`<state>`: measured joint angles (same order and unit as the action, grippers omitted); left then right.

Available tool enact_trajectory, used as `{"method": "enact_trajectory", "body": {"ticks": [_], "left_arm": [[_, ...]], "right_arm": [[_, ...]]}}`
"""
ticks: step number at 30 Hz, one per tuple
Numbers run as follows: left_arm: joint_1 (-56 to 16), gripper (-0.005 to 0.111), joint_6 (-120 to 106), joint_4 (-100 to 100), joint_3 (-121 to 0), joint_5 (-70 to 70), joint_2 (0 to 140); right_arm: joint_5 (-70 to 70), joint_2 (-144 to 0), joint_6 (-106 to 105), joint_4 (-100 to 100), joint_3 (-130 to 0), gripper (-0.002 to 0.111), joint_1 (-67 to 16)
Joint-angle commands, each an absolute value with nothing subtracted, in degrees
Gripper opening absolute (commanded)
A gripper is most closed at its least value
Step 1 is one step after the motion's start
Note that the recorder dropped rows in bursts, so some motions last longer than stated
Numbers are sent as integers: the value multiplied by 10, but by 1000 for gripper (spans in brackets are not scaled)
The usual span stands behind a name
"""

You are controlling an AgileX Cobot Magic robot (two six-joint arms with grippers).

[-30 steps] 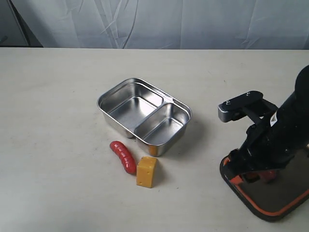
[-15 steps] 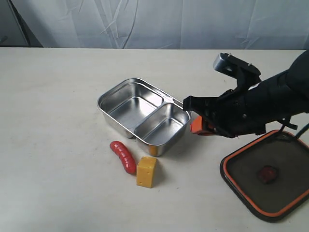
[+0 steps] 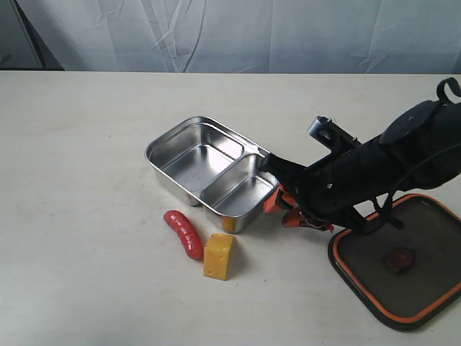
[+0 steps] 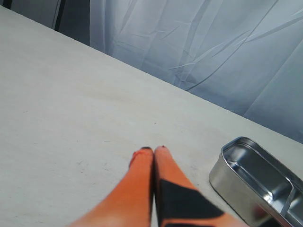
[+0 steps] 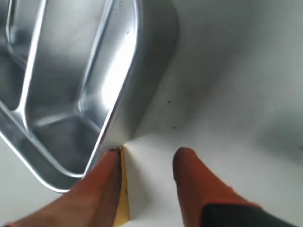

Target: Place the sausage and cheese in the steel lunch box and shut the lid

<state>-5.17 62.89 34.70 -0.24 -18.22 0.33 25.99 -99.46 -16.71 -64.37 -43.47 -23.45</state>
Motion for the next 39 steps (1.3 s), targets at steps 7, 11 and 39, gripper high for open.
{"method": "enact_trajectory", "body": {"ticks": [7,11,39], "left_arm": [[-53,0,628,351,0,-180,0],[-53,0,628,351,0,-180,0],[-53,0,628,351,0,-180,0]], "right_arm": [[358,-998,-215,-693,-438,26,-236],[378,-998,-281,-718,-438,-1,-282],[-82,-996,-436,-763,-438,-1,-401]]}}
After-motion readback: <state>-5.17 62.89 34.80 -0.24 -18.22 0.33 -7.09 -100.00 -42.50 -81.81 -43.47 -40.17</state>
